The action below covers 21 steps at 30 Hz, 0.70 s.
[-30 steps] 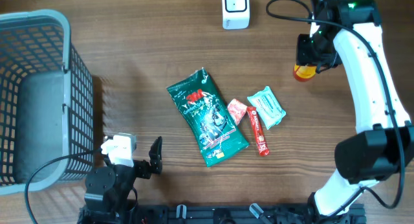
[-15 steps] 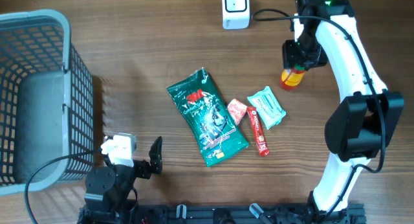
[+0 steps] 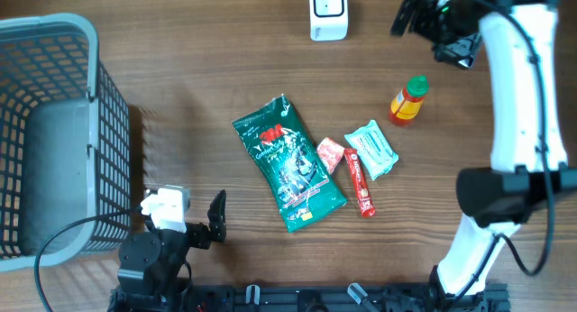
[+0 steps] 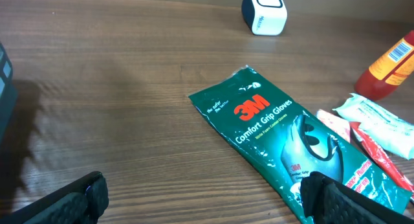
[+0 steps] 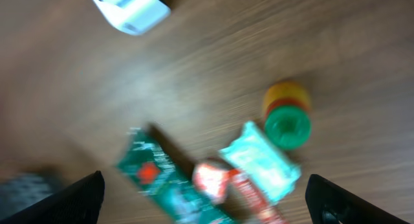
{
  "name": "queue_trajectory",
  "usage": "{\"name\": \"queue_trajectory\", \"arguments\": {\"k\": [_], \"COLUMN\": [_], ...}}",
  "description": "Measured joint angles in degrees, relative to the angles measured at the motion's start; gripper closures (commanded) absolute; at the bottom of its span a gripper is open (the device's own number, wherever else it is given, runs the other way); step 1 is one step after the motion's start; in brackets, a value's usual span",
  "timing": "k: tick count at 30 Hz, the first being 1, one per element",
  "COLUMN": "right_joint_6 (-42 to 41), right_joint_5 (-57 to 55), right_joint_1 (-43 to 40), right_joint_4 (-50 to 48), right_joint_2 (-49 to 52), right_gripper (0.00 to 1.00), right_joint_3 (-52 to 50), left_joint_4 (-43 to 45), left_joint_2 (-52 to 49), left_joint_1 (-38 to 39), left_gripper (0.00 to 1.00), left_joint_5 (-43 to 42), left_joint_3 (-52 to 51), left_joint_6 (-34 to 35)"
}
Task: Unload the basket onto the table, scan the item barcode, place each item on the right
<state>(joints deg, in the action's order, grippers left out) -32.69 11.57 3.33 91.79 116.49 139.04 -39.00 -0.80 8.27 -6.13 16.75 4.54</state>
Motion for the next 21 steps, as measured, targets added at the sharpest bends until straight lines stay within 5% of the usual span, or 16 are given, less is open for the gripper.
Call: {"name": "queue_trajectory", "arguments": {"k": [6,11,16,21], "right_joint_6": [-4.61,-9.79,-13.11,-18.03], "right_joint_5": [2.32,2.25,15.23,29.09], "right_joint_1": [-12.72,-21.33,-21.81,-26.38], "right_joint_4": [-0.02,-1.40,-17.09,-28.44], "right_joint_2": [-9.27,-19.12,-11.21,-2.64], "right_gripper": [0.00,0.00,0.00,0.00], "right_joint_3": [-0.74,-15.87,-40.06,-52.65], "left_joint_4": [0.00,0.00,0.00,-0.02], "left_joint_2": [0.00,0.00,0.00,0.00], "left_joint_1": [0.00,0.00,0.00,0.00], "left_gripper": [0.00,0.00,0.00,0.00], "left_joint_5": [0.00,0.00,0.00,0.00], "left_joint_3": [0.00,0.00,0.00,0.00], "left_joint_6": [0.00,0.00,0.00,0.00]}}
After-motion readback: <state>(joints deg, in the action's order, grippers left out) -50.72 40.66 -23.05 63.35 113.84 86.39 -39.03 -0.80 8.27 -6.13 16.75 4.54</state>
